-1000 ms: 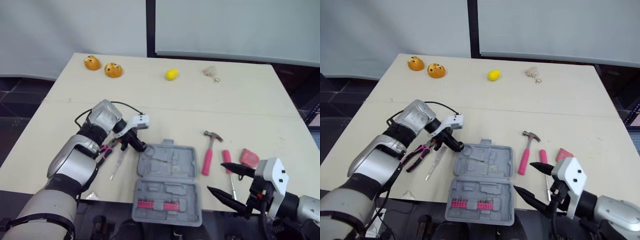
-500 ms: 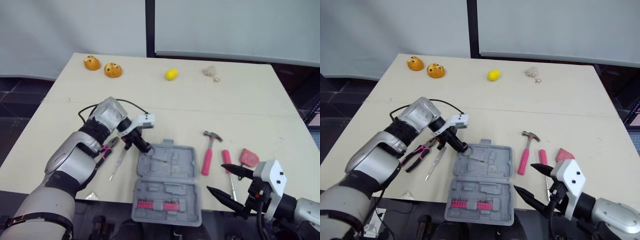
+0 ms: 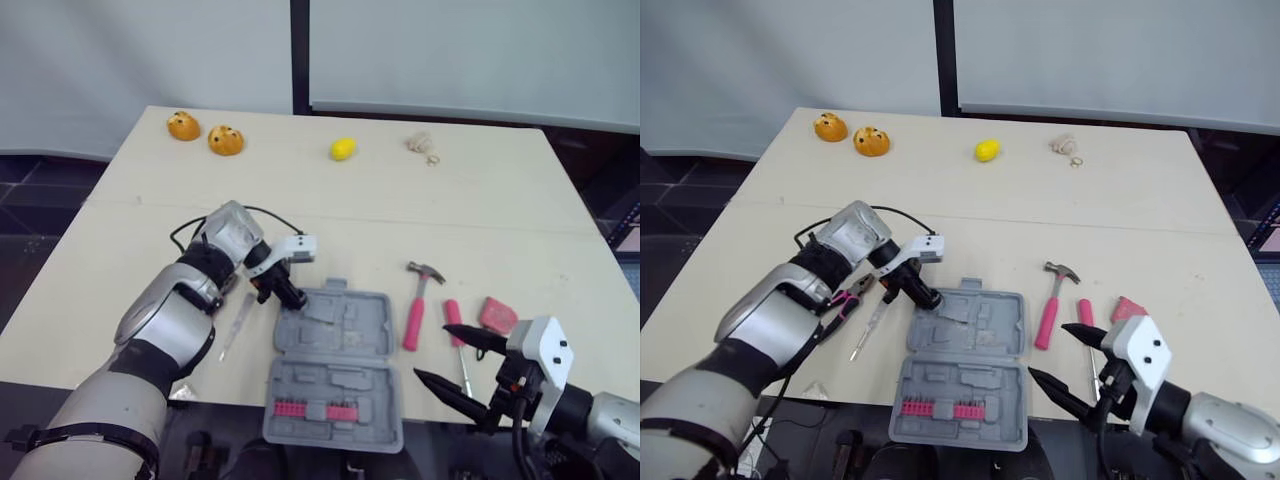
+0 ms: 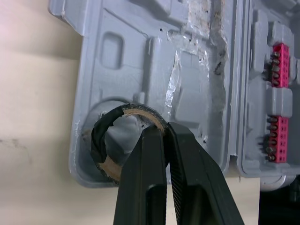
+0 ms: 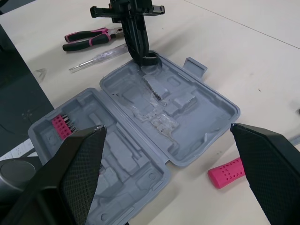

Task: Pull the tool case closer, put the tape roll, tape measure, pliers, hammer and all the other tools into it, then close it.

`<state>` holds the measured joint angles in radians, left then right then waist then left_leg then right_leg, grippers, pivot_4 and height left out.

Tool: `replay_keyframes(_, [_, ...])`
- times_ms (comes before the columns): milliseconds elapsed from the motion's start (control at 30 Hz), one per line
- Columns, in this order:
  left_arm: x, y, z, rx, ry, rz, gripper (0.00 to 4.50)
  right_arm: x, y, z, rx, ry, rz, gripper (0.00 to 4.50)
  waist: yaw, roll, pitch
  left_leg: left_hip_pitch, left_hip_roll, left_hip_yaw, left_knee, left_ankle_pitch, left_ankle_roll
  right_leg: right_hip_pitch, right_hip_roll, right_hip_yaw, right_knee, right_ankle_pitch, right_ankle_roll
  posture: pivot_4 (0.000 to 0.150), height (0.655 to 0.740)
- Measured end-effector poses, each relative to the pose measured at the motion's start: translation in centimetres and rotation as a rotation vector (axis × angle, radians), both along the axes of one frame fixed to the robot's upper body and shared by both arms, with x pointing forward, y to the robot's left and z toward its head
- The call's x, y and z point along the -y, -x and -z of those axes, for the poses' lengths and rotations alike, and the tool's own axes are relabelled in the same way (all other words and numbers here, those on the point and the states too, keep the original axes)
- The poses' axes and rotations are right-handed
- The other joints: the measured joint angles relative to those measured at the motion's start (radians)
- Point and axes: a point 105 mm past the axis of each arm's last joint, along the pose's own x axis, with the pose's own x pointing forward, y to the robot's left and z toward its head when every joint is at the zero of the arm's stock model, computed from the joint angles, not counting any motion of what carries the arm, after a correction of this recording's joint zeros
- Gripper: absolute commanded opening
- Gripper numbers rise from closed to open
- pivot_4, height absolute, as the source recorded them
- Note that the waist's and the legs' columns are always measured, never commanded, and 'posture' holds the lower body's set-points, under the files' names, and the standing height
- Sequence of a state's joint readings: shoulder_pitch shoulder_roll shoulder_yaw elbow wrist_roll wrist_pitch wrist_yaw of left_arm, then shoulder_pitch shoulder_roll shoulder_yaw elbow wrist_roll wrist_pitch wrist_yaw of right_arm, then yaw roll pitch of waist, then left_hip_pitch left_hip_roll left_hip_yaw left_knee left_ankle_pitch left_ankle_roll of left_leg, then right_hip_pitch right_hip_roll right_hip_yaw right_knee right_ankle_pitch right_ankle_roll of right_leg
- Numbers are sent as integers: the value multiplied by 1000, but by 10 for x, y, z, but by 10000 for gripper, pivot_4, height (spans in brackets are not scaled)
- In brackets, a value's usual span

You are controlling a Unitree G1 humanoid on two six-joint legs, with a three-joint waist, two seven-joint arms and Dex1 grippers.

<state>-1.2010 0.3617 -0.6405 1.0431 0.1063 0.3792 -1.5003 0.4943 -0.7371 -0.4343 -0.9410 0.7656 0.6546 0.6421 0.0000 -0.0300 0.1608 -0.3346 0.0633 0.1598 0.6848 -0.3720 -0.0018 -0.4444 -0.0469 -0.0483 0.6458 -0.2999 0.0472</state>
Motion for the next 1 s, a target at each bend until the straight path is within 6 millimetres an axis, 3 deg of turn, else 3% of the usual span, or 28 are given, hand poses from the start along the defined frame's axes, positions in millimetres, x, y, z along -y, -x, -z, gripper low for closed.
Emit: replay_keyframes(1000, [-2, -1, 10, 32, -22, 43, 460, 2, -4, -1, 18, 6, 18, 45000, -1, 0, 0, 0, 0, 0, 0, 0, 0, 0, 0, 0, 0, 0, 0, 1500, 7375])
